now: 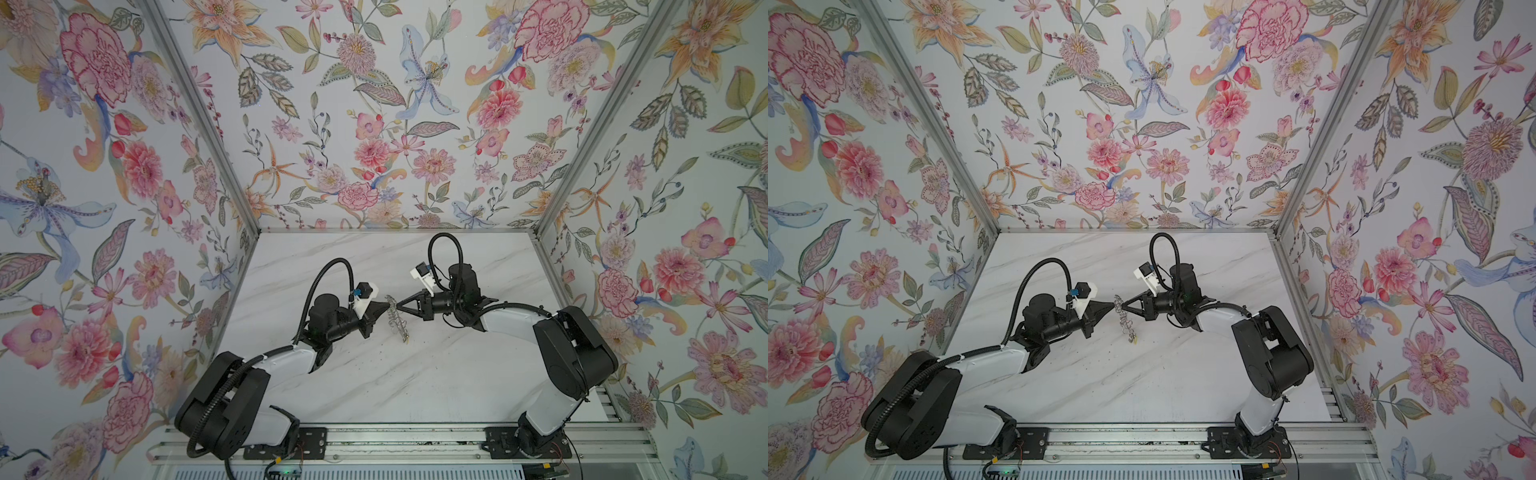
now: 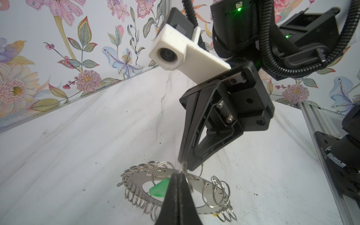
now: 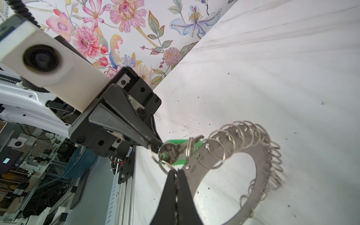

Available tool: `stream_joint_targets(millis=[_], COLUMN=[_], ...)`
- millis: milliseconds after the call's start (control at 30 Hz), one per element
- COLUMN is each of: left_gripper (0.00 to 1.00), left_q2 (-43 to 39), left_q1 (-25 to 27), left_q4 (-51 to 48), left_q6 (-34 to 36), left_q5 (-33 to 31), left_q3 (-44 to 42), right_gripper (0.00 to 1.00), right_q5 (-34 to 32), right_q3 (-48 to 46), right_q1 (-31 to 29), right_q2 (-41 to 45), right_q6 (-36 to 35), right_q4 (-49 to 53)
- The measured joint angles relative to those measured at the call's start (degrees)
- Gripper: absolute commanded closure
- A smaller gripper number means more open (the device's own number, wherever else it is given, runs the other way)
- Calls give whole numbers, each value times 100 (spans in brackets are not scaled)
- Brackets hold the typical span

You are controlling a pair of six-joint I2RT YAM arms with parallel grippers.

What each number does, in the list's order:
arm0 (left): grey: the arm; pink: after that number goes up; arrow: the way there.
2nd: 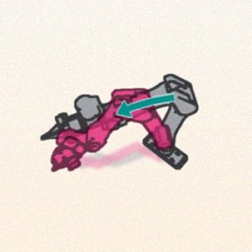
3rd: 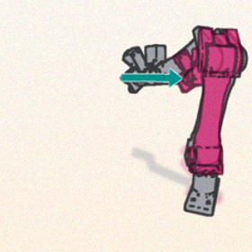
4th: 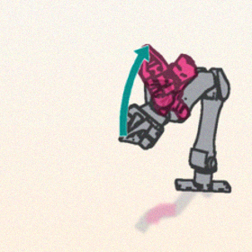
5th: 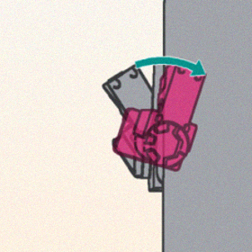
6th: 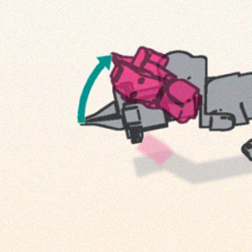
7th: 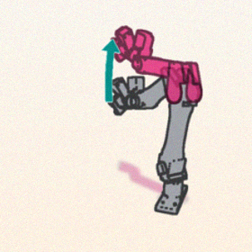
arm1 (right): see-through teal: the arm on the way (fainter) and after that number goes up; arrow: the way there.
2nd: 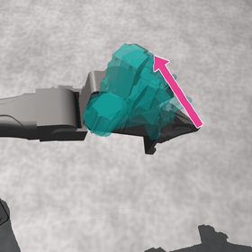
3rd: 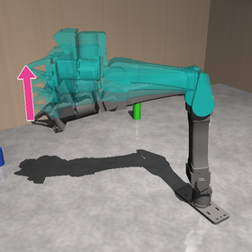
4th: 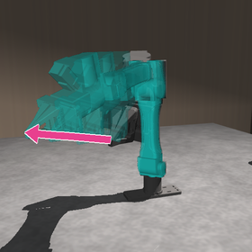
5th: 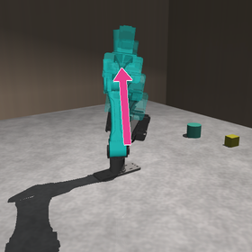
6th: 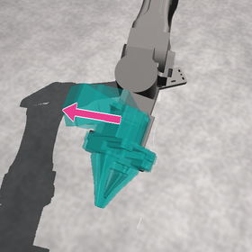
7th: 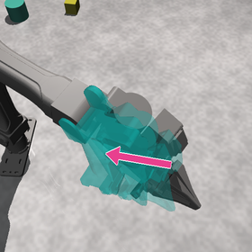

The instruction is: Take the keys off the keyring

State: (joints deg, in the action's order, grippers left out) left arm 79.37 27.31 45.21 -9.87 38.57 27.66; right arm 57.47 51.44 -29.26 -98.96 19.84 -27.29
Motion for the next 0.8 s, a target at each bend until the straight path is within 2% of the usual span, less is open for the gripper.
stream_joint_targets(millis=[300,800], left_gripper=[100,100], left_q2=[2,208], left_q1=[0,0], left_q4=[94,219], left_q6=[-17,-61], left_q5=[4,24], left_q3=[0,11], right_gripper=[99,98], right_q5=[-118,-282], right_q3=[-96,-96], right_q1=[9,-92], right_q2=[0,76], right_q6=[358,291], right_q4=[-437,-256])
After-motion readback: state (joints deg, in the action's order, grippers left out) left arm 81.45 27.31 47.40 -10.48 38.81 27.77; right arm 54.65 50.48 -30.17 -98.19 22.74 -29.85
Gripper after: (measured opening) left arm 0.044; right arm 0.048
